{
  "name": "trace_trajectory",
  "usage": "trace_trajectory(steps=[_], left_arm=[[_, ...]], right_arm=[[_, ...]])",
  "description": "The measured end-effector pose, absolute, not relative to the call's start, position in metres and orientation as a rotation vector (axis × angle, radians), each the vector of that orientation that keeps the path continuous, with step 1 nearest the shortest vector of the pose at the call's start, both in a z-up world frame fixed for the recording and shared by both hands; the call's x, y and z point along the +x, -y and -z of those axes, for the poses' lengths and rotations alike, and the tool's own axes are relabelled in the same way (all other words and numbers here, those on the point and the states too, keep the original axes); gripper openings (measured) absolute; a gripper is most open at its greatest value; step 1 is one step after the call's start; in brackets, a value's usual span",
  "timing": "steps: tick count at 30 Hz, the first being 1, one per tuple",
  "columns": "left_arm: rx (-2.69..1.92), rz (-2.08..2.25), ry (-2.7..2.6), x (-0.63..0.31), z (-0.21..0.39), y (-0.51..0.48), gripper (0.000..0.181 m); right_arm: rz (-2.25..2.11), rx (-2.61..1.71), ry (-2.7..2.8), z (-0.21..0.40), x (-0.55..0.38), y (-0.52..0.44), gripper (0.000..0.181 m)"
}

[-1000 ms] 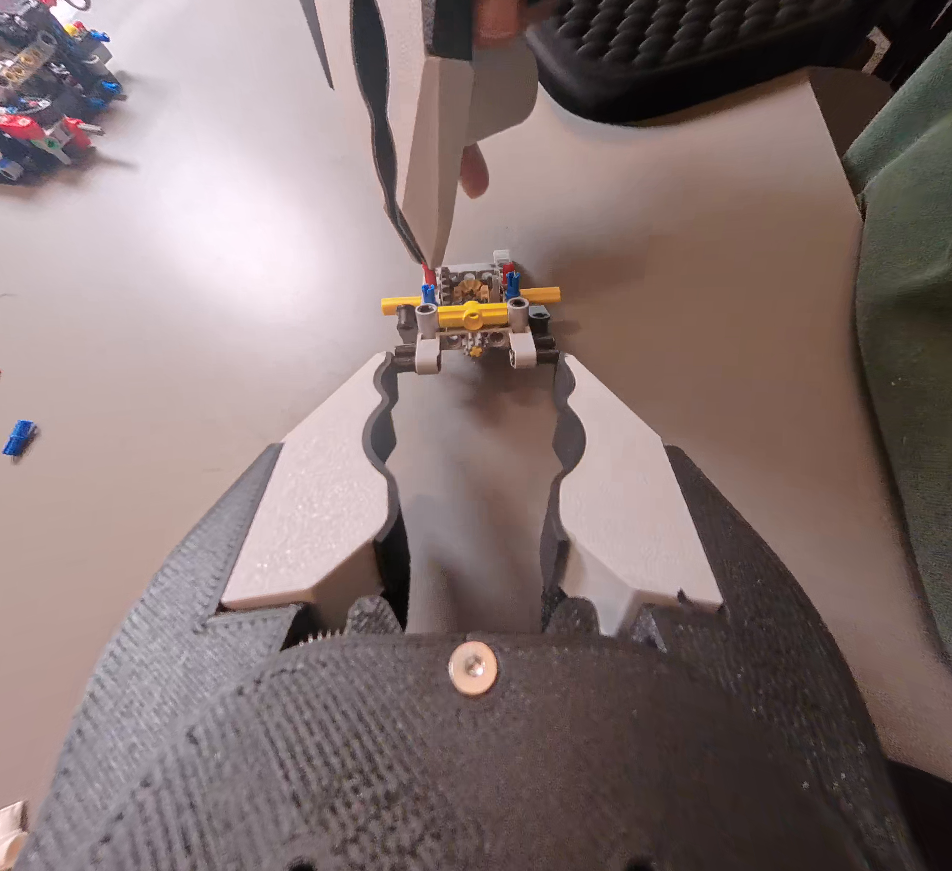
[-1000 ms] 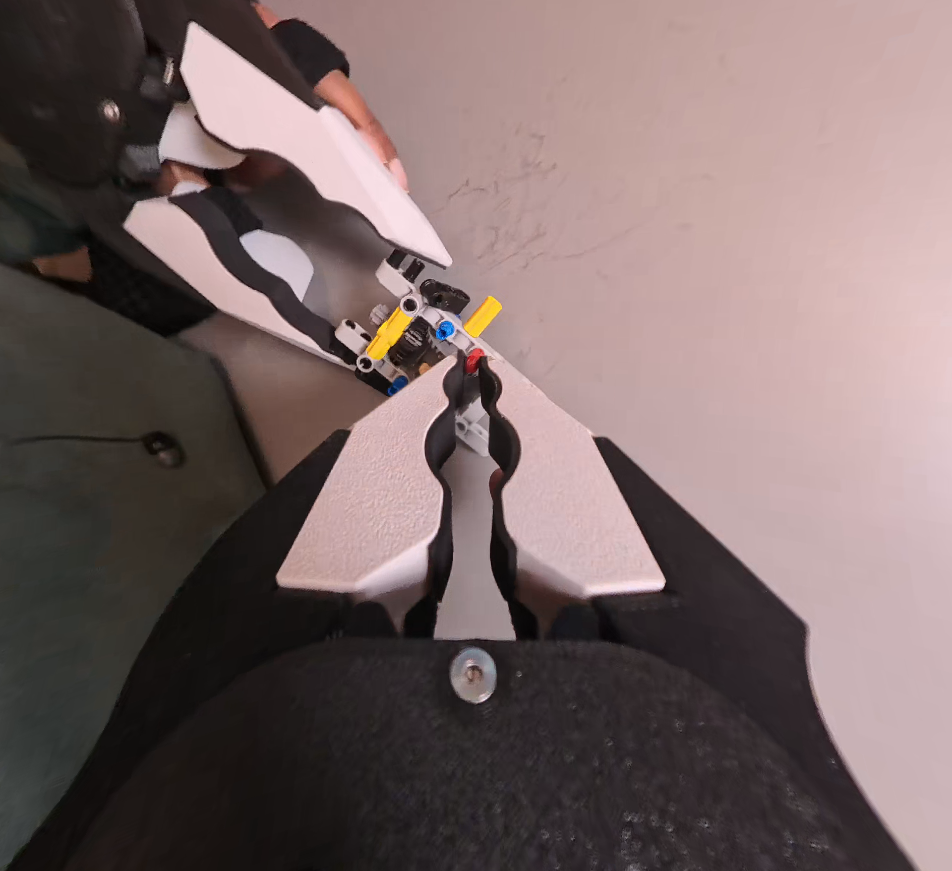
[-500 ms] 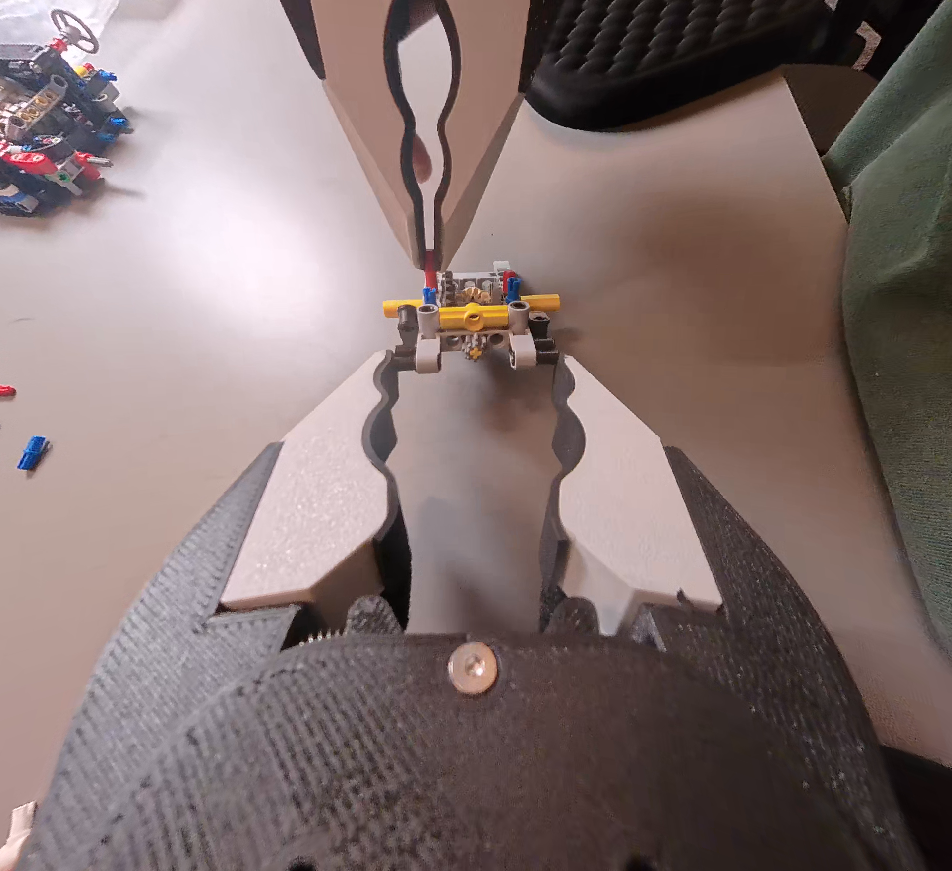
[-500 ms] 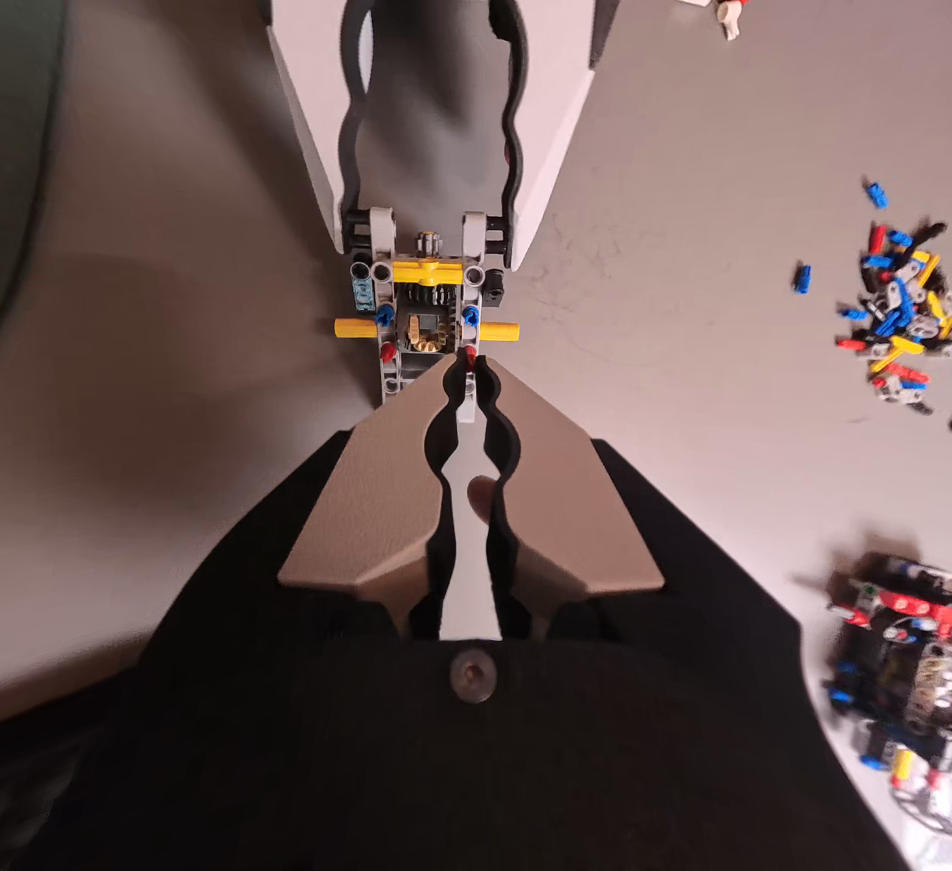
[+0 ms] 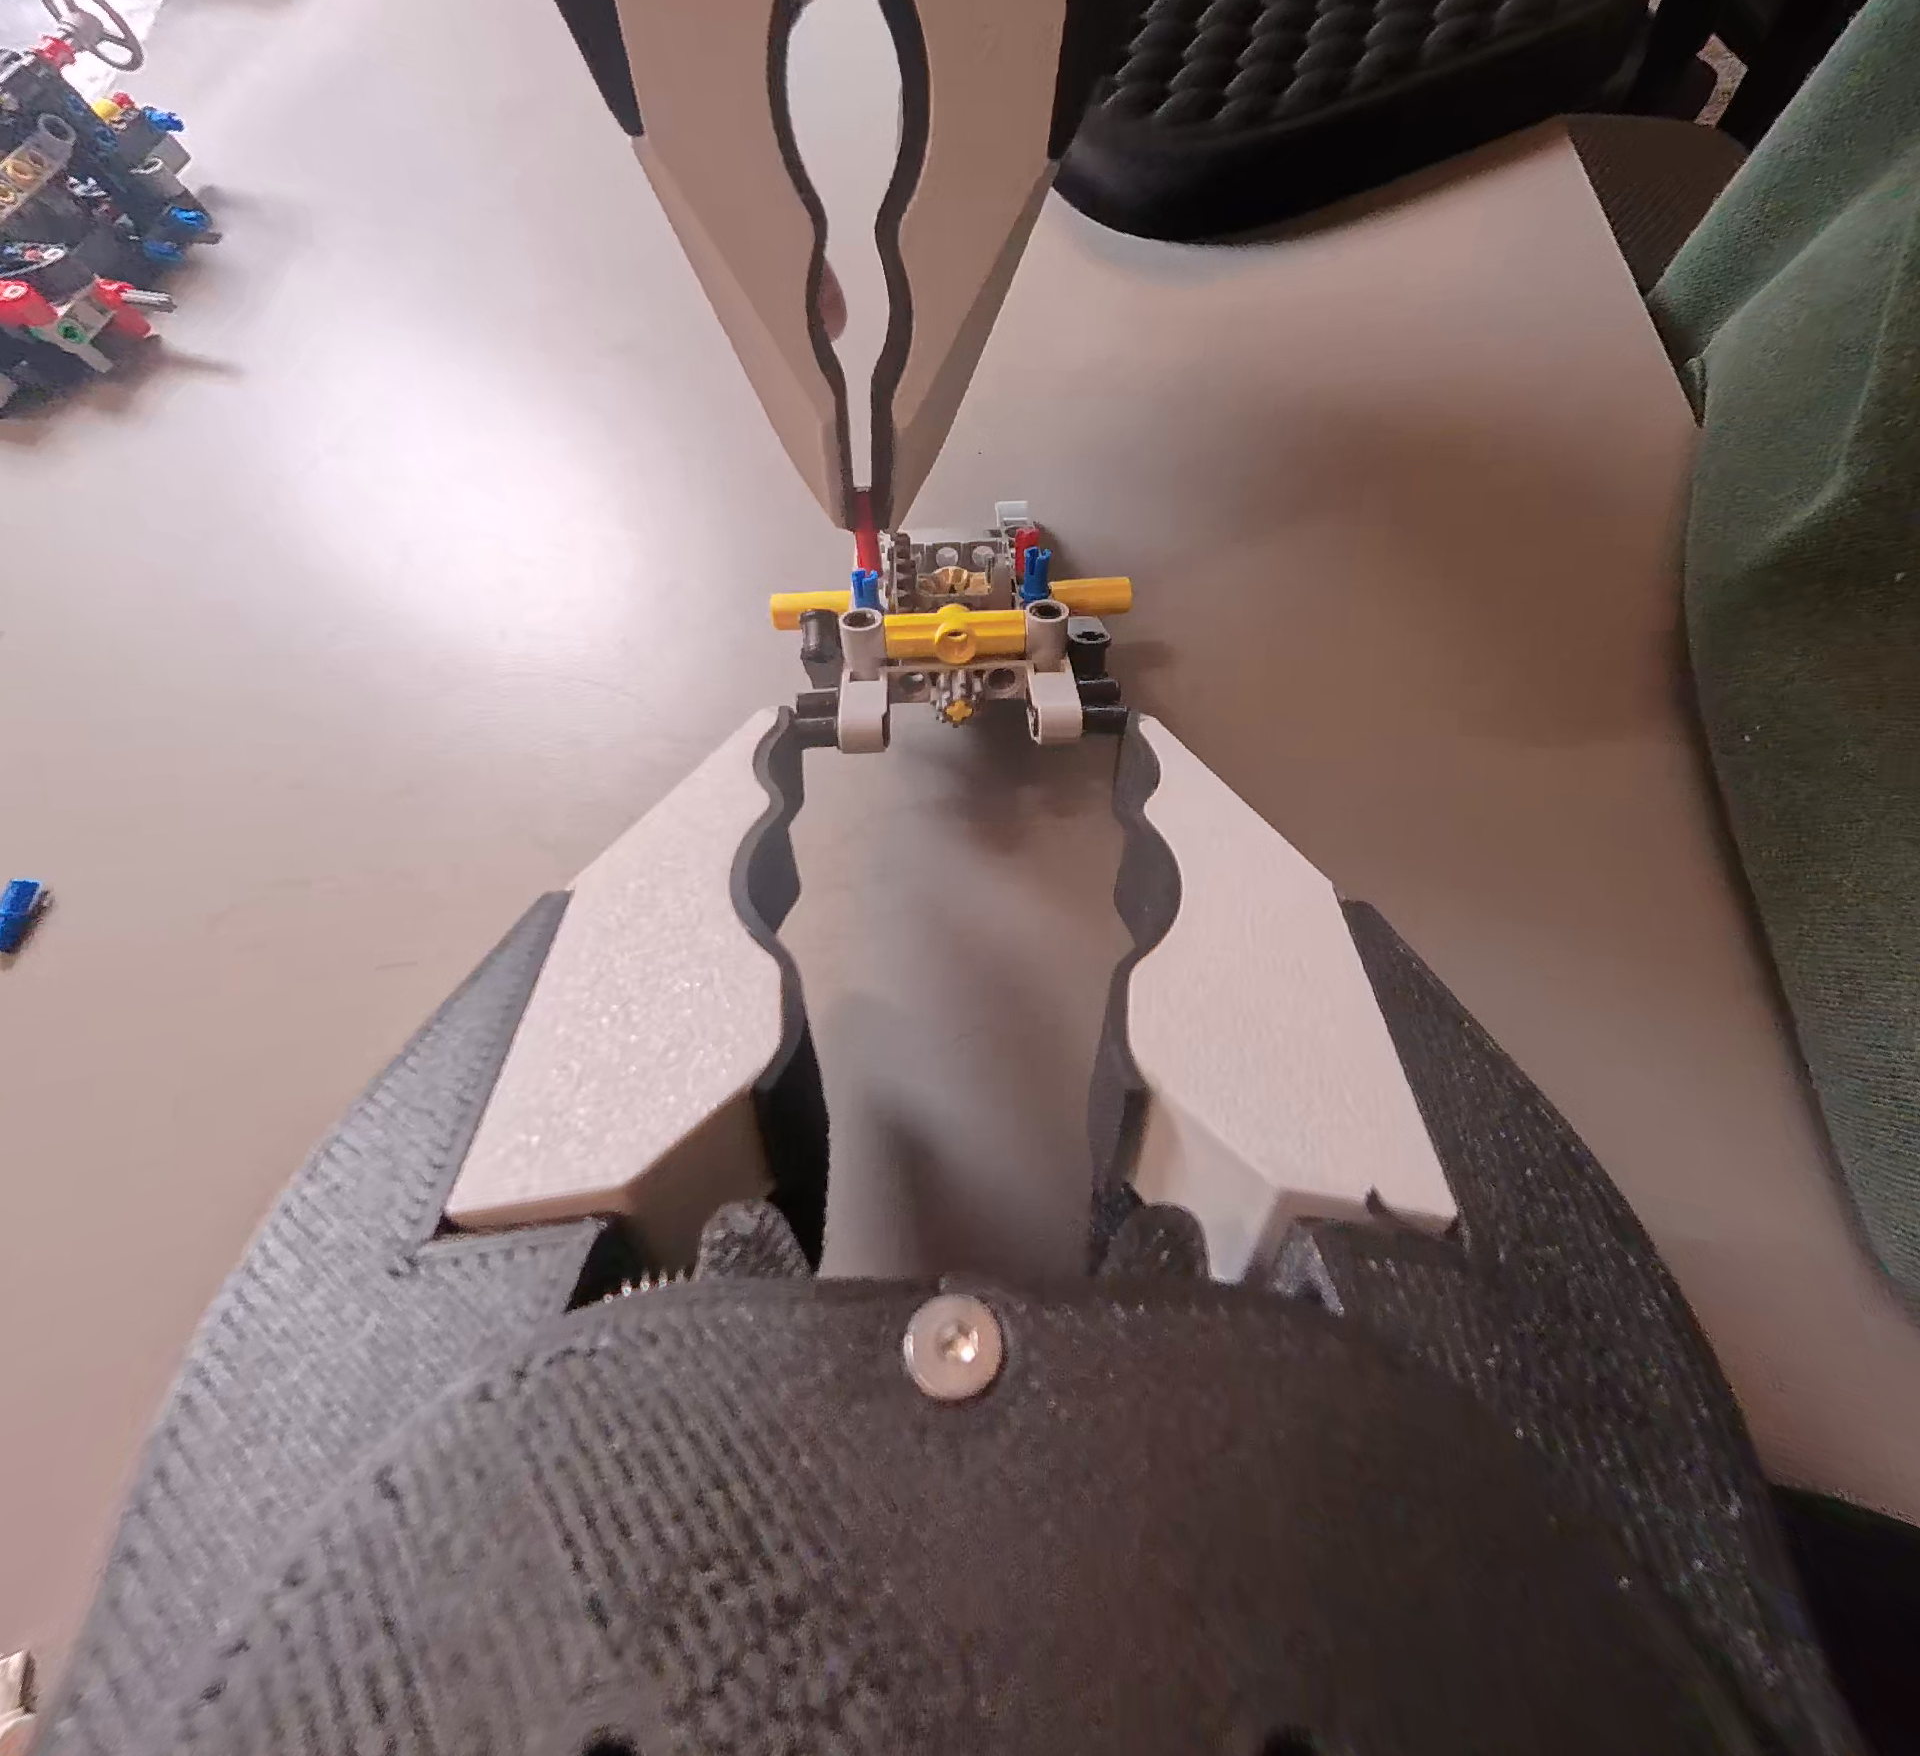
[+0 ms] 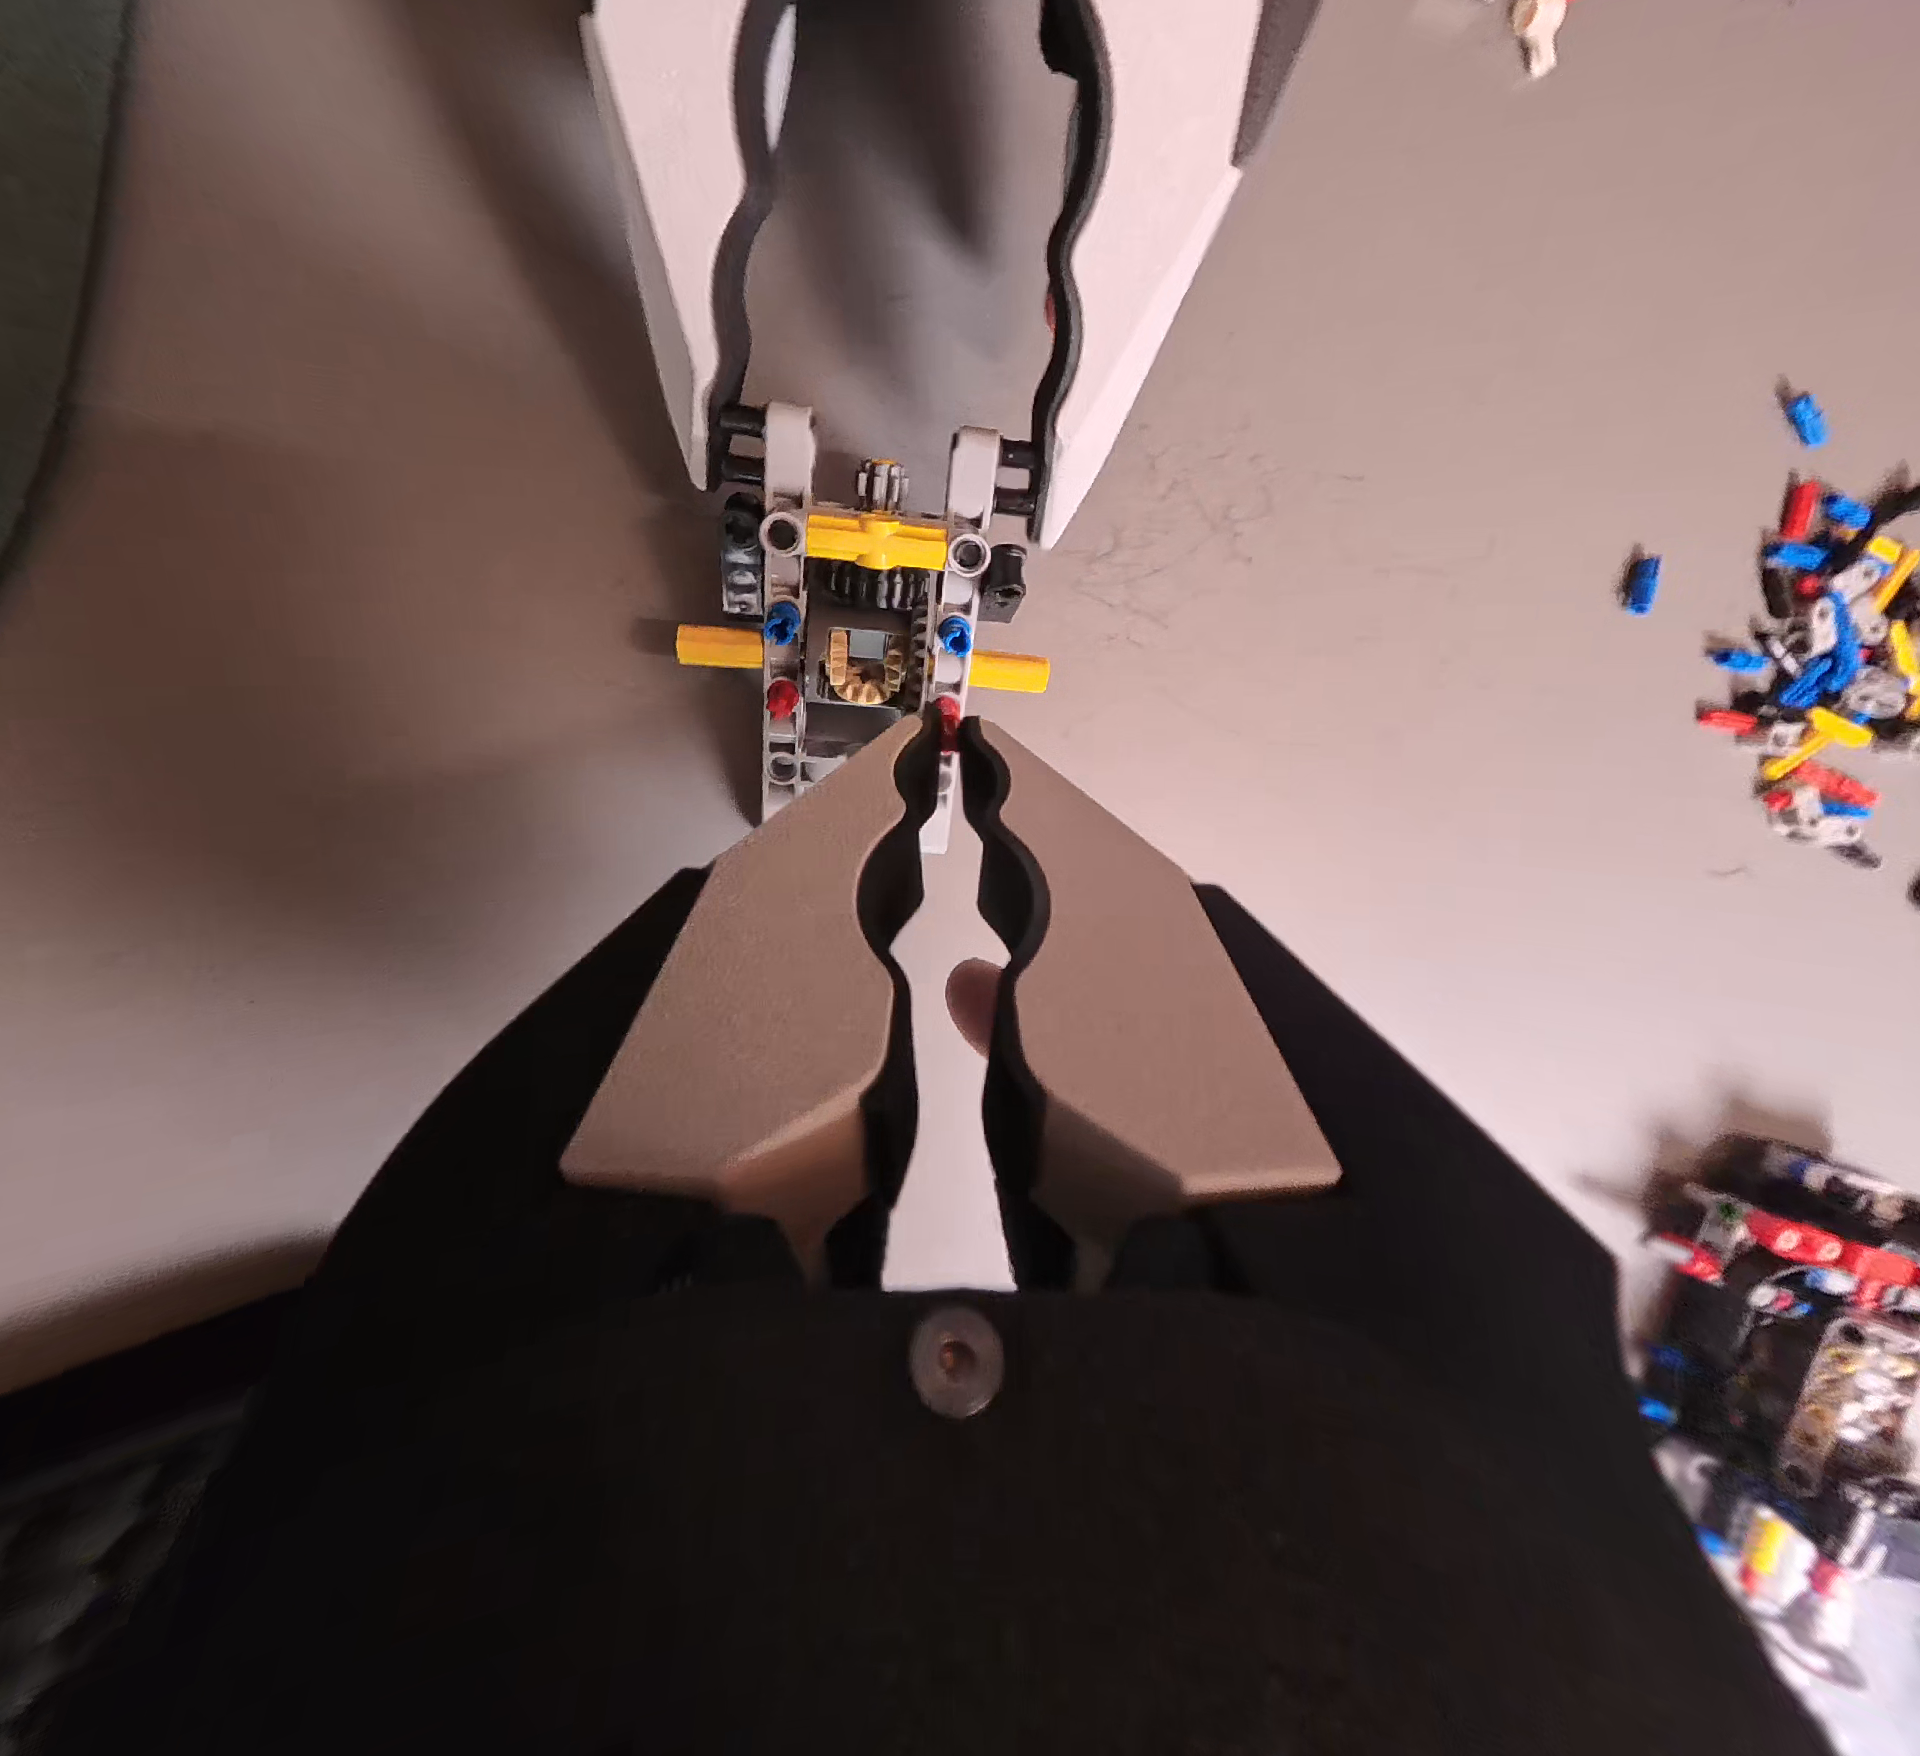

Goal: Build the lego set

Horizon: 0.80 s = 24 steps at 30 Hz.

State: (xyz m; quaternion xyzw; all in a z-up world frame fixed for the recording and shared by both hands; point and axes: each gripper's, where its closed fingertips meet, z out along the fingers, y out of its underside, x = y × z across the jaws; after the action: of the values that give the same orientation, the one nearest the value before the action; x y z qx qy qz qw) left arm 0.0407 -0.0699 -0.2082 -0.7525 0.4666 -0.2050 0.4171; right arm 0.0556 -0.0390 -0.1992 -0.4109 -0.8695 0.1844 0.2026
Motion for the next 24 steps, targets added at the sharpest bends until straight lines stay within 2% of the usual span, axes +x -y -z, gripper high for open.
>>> trace_trajectory(steps=[4,14,20,24], left_arm=[[-1.899,0.511,-1.170,0.040,0.211,0.069,0.060],[-1.906,0.510,-1.180,0.039,0.215,0.069,0.060],[-1.916,0.507,-1.156,0.034,0.215,0.066,0.060],[-1.917,0.507,-1.161,0.035,0.217,0.066,0.060]], right_arm=[[-0.526,-1.286,2.375,0.200,0.054,0.038,0.002],[-0.547,-1.268,2.355,0.201,0.056,0.038,0.003],[-0.691,-1.471,2.222,0.193,0.061,0.036,0.020],[-0.774,-1.587,2.065,0.191,0.063,0.031,0.018]])
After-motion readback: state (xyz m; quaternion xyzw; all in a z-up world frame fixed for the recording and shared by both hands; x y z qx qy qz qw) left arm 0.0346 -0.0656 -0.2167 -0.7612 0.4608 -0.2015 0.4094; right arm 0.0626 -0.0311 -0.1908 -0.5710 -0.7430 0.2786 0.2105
